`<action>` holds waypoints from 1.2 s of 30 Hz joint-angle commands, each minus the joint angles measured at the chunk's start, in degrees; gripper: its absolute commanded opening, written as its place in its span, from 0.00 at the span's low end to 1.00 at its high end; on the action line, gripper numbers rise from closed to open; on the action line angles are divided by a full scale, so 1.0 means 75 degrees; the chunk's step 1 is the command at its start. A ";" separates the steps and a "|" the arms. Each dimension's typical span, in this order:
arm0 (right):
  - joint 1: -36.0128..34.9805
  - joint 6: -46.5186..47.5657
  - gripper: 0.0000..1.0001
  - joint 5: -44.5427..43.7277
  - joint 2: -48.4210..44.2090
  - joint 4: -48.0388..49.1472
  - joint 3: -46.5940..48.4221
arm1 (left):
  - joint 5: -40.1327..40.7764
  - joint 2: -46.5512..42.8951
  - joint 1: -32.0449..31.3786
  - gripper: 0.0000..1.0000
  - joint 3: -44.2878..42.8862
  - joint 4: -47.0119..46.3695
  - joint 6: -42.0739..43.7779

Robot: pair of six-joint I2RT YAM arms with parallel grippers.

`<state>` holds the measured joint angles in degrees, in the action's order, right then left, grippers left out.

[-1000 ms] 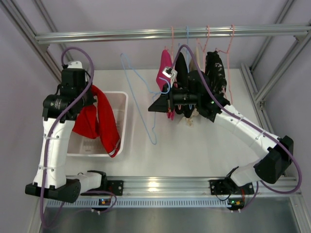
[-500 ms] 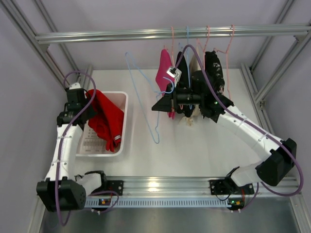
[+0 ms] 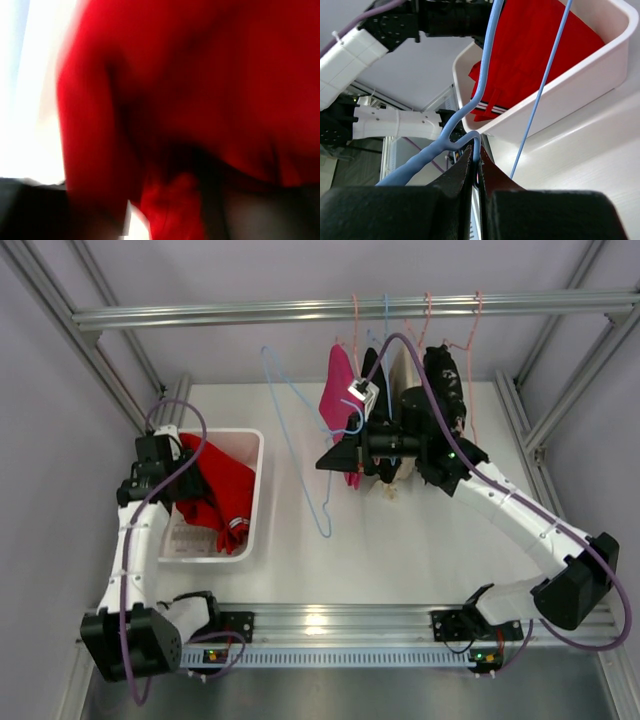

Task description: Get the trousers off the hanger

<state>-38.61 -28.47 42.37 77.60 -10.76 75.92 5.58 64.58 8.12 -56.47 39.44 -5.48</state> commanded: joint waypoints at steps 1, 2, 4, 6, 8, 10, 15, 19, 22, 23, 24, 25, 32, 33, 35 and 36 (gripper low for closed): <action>0.0097 0.0163 0.00 0.0093 -0.0374 0.0006 -0.0056 | -0.0709 -0.1038 0.0042 0.63 -0.0673 0.0845 0.0845; 0.0097 0.0198 0.00 0.0081 -0.0432 -0.0018 -0.0056 | -0.0709 -0.1457 0.0042 0.76 -0.0813 0.1032 0.0940; 0.0097 0.0186 0.00 0.0081 -0.0503 -0.0041 -0.0091 | -0.0850 -0.1823 0.0042 0.81 -0.1317 0.1536 0.1151; 0.0097 0.0186 0.00 0.0081 -0.0562 -0.0030 -0.0103 | -0.0827 -0.2211 0.0042 0.83 -0.1947 0.2004 0.1361; 0.0097 0.0186 0.00 0.0093 -0.0609 -0.0018 -0.0115 | -0.0685 -0.2410 0.0042 0.83 -0.2430 0.2240 0.1549; 0.0097 0.0152 0.00 0.0105 -0.0621 0.0017 -0.0161 | -0.1315 -0.2446 0.0054 0.82 -0.3084 0.2451 0.1889; 0.0109 0.0069 0.00 0.0093 -0.0667 0.0181 -0.0302 | -0.3345 -0.1254 0.0042 0.68 -0.3837 0.2780 0.2161; 0.0109 0.0092 0.00 0.0081 -0.0714 0.0100 -0.0314 | -0.3768 0.0084 0.0019 0.59 -0.4050 0.2898 0.2452; 0.0097 0.0151 0.00 0.0081 -0.0761 0.0006 -0.0337 | -0.3523 0.0575 -0.0098 0.60 -0.3686 0.2406 0.2721; 0.0097 0.0198 0.00 0.0081 -0.0761 -0.0018 -0.0349 | -0.3464 0.0682 -0.0121 0.59 -0.3570 0.2370 0.2769; 0.0097 0.0198 0.00 0.0070 -0.0761 -0.0029 -0.0349 | -0.3371 0.0764 -0.0122 0.57 -0.3511 0.2393 0.2897; 0.0097 0.0210 0.00 0.0069 -0.0761 -0.0053 -0.0338 | -0.3022 0.0916 -0.0122 0.55 -0.3429 0.2428 0.2921; 0.0109 0.0081 0.00 0.0093 -0.0726 0.0029 -0.0349 | -0.0665 0.0519 -0.0122 0.30 -0.1311 0.2325 0.3296; 0.0109 0.0058 0.00 0.0093 -0.0726 0.0041 -0.0361 | -0.0431 0.0461 -0.0122 0.29 -0.0971 0.2230 0.3320; 0.0109 0.0011 0.00 0.0116 -0.0679 0.0052 -0.0373 | -0.0113 0.0437 -0.0122 0.29 -0.0033 0.1937 0.3367; 0.0109 -0.0024 0.00 0.0093 -0.0668 0.0087 -0.0361 | -0.0077 0.0460 -0.0122 0.32 0.0214 0.1844 0.3344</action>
<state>-38.48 -28.34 42.37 73.97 -11.22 73.47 -0.36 67.20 7.44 -61.01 53.58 17.93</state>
